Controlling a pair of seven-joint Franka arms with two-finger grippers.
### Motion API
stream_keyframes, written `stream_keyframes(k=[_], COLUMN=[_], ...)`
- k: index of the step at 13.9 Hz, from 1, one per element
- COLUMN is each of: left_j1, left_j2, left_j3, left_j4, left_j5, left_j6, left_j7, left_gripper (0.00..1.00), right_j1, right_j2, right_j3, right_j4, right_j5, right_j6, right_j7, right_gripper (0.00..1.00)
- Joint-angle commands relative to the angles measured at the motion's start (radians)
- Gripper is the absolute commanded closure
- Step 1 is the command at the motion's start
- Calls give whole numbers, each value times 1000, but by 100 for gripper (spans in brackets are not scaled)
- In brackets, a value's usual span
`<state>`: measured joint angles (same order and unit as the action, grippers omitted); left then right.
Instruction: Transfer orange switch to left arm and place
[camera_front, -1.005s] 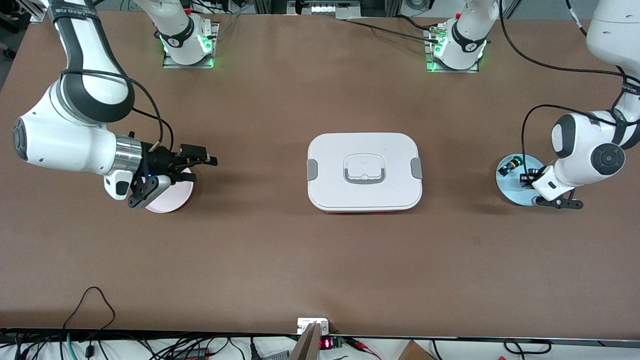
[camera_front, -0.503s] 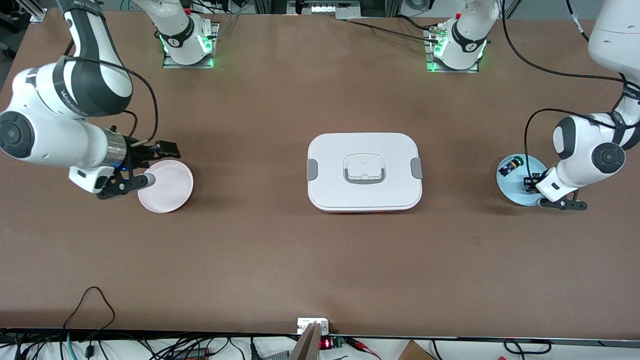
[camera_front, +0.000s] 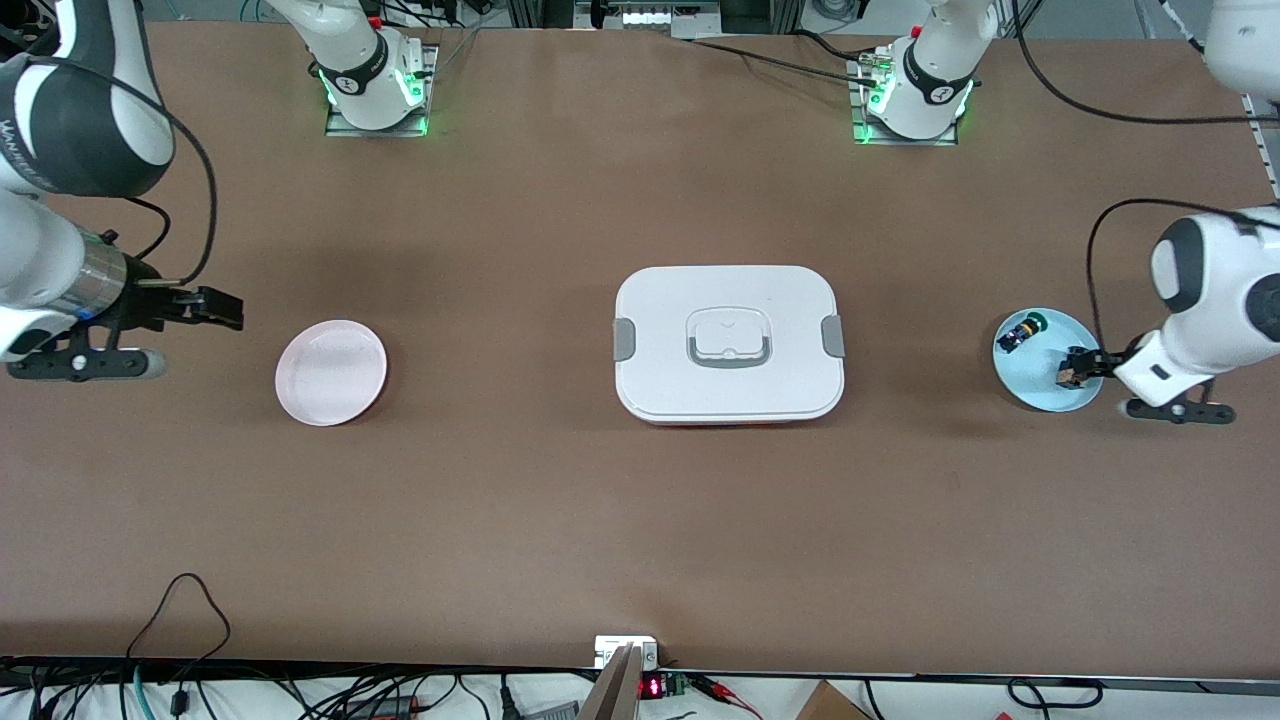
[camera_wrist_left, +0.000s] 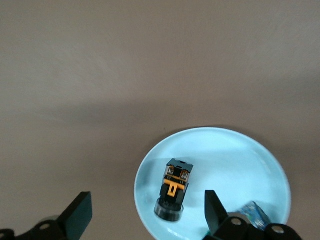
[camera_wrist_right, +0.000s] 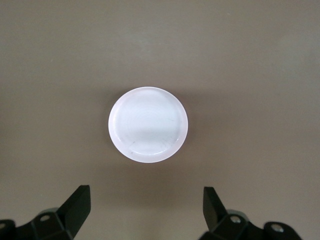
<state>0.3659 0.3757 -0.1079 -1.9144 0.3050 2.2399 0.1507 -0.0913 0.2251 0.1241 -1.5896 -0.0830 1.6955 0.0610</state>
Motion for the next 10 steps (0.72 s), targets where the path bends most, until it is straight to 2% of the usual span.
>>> stream_keyframes(k=[1, 3, 5, 7, 9, 10], left_j1=[-83, -131, -159, -169, -196, -196], left_j2=[-128, -222, -314, -374, -390, -388], left_j3=[1, 1, 7, 11, 13, 11], left_j4=[96, 164, 169, 169, 170, 170], left_j5=[-101, -170, -242, -306, -307, -310], left_j6=[-234, -348, -373, -416, -444, -444], left_j7=[7, -2, -8, -48, -71, -71], left_gripper=[0, 0, 0, 0, 0, 0], right_j1=[-7, -5, 8, 95, 195, 202], right_j2=[-24, -39, -46, -46, -49, -56], right_j3=[-23, -49, -72, -171, -277, -290], right_j4=[11, 11, 11, 11, 13, 11], right_j5=[16, 19, 17, 19, 20, 22], right_j6=[-23, -28, -66, -54, -48, -51], right_j7=[45, 46, 46, 39, -9, -30], right_gripper=[0, 0, 0, 0, 0, 0])
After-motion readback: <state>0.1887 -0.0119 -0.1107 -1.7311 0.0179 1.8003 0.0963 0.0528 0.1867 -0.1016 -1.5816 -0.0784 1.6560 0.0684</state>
